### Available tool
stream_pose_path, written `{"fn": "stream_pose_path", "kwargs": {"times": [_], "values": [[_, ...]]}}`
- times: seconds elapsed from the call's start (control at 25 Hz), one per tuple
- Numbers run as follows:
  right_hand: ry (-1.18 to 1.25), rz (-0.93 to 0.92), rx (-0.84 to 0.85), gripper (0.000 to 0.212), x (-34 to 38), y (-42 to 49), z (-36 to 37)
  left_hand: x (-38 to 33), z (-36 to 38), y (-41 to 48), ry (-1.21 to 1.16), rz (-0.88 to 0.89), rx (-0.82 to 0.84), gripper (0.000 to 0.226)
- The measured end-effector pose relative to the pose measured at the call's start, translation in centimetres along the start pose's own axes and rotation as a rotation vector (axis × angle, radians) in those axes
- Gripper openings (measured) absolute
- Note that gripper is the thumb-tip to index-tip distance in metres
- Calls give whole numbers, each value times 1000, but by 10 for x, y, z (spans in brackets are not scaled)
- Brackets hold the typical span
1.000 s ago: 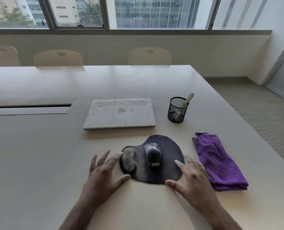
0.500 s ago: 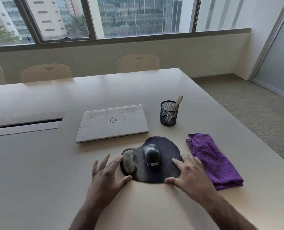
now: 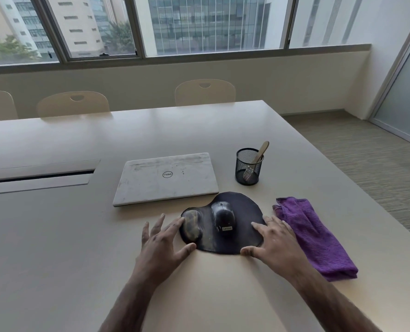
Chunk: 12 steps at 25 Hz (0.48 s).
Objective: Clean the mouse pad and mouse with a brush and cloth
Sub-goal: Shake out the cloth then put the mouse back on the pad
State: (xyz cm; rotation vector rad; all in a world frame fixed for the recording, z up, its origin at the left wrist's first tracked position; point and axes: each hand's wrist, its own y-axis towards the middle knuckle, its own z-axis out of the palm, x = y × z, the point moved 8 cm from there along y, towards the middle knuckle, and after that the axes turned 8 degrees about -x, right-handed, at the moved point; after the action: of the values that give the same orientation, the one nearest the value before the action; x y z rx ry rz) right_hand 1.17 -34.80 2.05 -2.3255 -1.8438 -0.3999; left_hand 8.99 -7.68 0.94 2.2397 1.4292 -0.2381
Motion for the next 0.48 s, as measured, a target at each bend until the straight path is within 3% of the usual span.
{"fn": "stream_pose_path", "kwargs": {"times": [0.48], "values": [[-36,-14,9,86,1,1,-7,-3,0,-4,0,-6,-23,86]]}}
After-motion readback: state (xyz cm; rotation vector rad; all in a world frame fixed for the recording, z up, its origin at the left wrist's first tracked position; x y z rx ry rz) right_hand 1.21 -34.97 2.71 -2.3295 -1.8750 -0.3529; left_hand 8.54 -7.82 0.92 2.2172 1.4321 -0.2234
